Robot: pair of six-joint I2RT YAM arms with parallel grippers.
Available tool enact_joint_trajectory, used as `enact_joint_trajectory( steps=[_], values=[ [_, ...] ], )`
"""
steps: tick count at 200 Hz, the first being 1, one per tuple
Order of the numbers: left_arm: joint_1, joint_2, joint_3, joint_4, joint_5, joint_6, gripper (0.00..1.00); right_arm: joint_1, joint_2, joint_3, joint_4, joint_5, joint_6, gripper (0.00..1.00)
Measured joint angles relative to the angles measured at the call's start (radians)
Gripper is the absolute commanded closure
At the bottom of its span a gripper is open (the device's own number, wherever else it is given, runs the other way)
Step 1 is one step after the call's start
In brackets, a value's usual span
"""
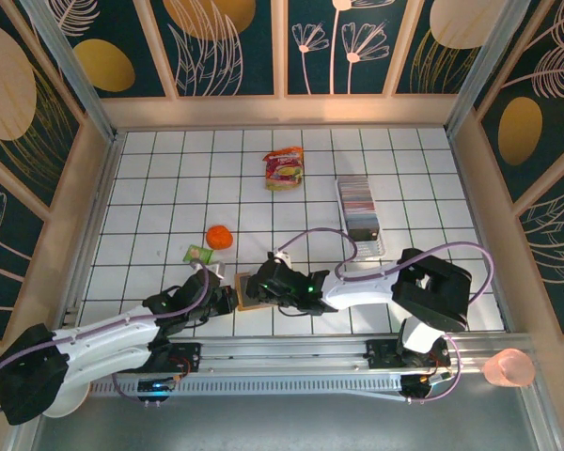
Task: Put the credit cards into the card holder
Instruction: Flip over the card slot in the card holder.
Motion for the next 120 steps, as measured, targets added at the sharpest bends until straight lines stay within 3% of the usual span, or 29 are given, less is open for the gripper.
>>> enact_joint_trajectory(
  steps=[97,120],
  values=[
    [0.000,-0.115,-0.014,-0.038,-0.079,-0.089,1.00,0.000,0.030,0.000,0.061,-0.019,0.003,0.59],
    [0.000,-0.119,-0.014,-0.077,-0.117,-0.106,0.96,0.000,0.039,0.001,0.085,-0.027,0.000,0.59]
  ],
)
